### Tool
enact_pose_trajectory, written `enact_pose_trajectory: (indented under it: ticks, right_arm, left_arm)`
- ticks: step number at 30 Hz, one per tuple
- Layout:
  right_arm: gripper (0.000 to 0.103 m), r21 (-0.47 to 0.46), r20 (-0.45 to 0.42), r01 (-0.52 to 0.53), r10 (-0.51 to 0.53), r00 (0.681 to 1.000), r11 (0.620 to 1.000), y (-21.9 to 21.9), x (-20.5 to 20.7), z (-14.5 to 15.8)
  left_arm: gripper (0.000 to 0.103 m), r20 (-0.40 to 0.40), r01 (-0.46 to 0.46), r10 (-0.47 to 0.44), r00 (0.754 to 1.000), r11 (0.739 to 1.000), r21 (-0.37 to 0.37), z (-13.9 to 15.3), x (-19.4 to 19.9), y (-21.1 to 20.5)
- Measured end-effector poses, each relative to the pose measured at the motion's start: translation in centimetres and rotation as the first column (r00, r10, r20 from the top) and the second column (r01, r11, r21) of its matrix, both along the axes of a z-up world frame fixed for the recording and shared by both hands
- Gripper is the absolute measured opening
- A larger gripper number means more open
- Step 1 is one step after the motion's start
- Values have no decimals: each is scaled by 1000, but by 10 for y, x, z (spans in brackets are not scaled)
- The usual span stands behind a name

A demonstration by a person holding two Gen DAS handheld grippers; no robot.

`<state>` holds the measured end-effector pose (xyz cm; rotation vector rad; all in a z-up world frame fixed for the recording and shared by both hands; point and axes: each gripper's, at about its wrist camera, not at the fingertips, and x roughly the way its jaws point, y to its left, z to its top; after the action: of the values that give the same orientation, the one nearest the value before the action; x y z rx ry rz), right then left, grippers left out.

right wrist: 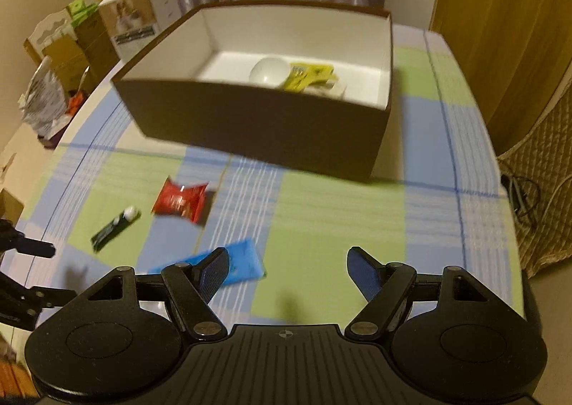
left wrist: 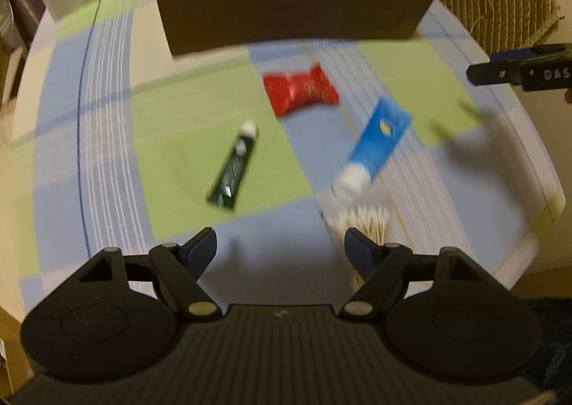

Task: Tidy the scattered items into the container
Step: 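Move both tools back toward the remaining items on the table, then grasp the bag of cotton swabs with the left tool while the right tool grasps the blue tube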

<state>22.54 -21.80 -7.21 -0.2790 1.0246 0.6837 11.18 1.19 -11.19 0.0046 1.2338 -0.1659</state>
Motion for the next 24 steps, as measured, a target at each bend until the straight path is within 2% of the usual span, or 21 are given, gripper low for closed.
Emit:
enact_pose_trajectory:
  ticks: [6,12,15,18,22,24]
  right_arm:
    - [79,-33,-40,-29,27,999,999,-18,-20,-12]
    - [79,-48,-121,52,-58,991,997,-41,-27,-29]
    - [79,-55,-135,80,-86,987,995,-47,-27,-33]
    - [79,-63,-141,94,-102,985,994,-51,-28,-35]
    - [79,-76,-140,112,-122,983,991,-55,-28,-38]
    - [79,-75,-145,121,-131,981,990,-56,-29,-39]
  left_arm:
    - [75,-7,33,-33,999,999,-38,-9,-14,-11]
    - [75,14,136,-135,991,989,-53,-14,-14,-38]
    - [73,25,178,-177,984,983,-47,-19,-8,-49]
    - [69,18,206,-205,979,977,-46,-26,-2,-59]
    - [56,17,242,-242,970,970,3,-36,2,-71]
    - [53,7,254,-254,967,967,19,-42,2,-72]
